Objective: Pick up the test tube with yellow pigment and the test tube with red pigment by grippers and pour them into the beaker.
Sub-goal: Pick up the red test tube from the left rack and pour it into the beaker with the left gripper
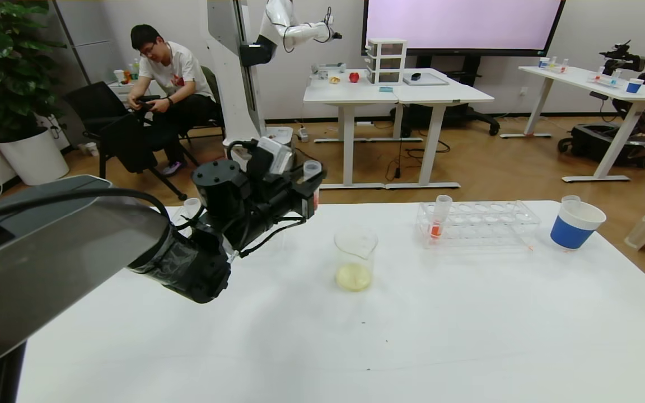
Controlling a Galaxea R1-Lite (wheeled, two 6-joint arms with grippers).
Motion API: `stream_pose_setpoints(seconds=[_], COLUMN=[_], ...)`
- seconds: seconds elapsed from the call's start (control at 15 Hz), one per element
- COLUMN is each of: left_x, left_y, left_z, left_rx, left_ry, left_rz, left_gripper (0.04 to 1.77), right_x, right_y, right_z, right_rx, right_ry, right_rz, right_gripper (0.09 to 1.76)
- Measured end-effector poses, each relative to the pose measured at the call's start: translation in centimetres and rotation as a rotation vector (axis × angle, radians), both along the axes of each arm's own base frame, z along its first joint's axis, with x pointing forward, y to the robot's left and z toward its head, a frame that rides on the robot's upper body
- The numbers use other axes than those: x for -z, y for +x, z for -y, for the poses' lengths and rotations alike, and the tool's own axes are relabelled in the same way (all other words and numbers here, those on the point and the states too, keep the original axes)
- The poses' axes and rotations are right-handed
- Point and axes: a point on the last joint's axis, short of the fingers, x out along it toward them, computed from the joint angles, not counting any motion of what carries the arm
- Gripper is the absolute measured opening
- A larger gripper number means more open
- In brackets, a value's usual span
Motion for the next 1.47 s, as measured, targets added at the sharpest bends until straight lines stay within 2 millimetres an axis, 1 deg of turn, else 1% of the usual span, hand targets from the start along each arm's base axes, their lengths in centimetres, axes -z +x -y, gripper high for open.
stream_pose_setpoints(seconds=[0.2,0.4,0.6,0.8,1.07,1.27,1.47], left_x=[0.0,0.7,1.1,0.6,0.8,1.5,1.3], left_y=[-0.2,0.2,0.5,1.4,2.1,2.8,3.4], left_z=[0.4,0.6,0.6,1.0,1.2,1.3,1.3], left_rx=[0.180,0.257,0.297,0.332,0.343,0.336,0.338], left_ry=[0.098,0.249,0.369,0.464,0.565,0.648,0.709], left_rz=[0.139,0.308,0.466,0.620,0.725,0.784,0.847], left_gripper=[0.52,0.52,0.52,0.52,0.52,0.52,0.52], right_x=[0.0,0.0,0.0,0.0,0.0,0.0,0.0], right_y=[0.0,0.0,0.0,0.0,0.0,0.0,0.0], right_z=[0.0,0.0,0.0,0.0,0.0,0.0,0.0], right_rx=[0.000,0.000,0.000,0.000,0.000,0.000,0.000], right_ry=[0.000,0.000,0.000,0.000,0.000,0.000,0.000], right_rz=[0.000,0.000,0.000,0.000,0.000,0.000,0.000], right_gripper=[1.74,1.74,1.74,1.74,1.74,1.74,1.74])
